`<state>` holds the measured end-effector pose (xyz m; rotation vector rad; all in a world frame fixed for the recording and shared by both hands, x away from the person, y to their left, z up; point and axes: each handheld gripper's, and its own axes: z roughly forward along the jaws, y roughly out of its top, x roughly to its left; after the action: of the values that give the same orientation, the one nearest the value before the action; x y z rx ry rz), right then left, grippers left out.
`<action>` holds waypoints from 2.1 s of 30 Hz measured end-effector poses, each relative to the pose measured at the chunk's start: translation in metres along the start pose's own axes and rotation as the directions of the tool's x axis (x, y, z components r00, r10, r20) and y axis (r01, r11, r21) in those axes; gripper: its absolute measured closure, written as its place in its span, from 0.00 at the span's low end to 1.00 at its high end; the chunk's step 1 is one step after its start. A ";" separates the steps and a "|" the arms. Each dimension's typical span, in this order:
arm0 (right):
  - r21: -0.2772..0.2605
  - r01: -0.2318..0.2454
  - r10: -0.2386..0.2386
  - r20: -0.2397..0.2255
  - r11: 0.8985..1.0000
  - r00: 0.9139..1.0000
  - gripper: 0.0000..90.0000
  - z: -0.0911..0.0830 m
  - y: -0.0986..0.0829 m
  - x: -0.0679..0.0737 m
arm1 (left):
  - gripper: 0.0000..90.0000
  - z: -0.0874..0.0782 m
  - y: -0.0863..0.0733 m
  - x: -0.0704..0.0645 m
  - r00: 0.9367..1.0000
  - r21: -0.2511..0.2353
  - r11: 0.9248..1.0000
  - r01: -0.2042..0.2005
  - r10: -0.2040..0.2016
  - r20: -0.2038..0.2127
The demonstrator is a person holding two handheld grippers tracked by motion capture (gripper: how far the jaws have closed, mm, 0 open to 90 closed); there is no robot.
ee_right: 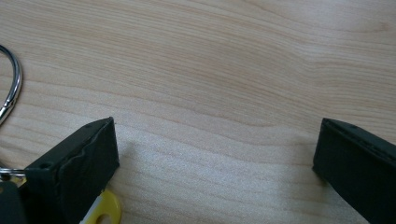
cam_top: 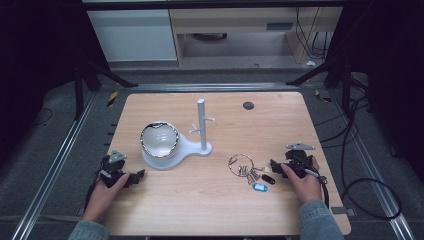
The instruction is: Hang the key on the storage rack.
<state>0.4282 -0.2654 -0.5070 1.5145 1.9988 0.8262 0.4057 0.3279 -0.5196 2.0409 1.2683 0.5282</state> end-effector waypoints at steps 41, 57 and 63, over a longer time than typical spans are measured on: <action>0.084 0.407 -0.359 -0.332 0.910 0.872 0.88 -0.037 0.033 0.035 | 0.00 0.000 0.000 -0.001 1.000 -0.001 1.000 0.004 -0.004 -0.004; 0.238 0.675 -0.541 -0.441 0.699 0.716 0.86 -0.015 0.080 0.074 | 0.00 0.000 0.000 0.000 1.000 0.001 1.000 0.004 -0.004 -0.005; 0.276 0.721 -0.568 -0.465 0.636 0.679 0.87 -0.005 0.083 0.083 | 0.00 0.000 0.000 0.000 1.000 0.001 1.000 0.004 -0.004 -0.005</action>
<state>0.4583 -0.1696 -0.4464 0.6936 2.8799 0.3251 0.4051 0.3276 -0.5196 2.0389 1.2751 0.5316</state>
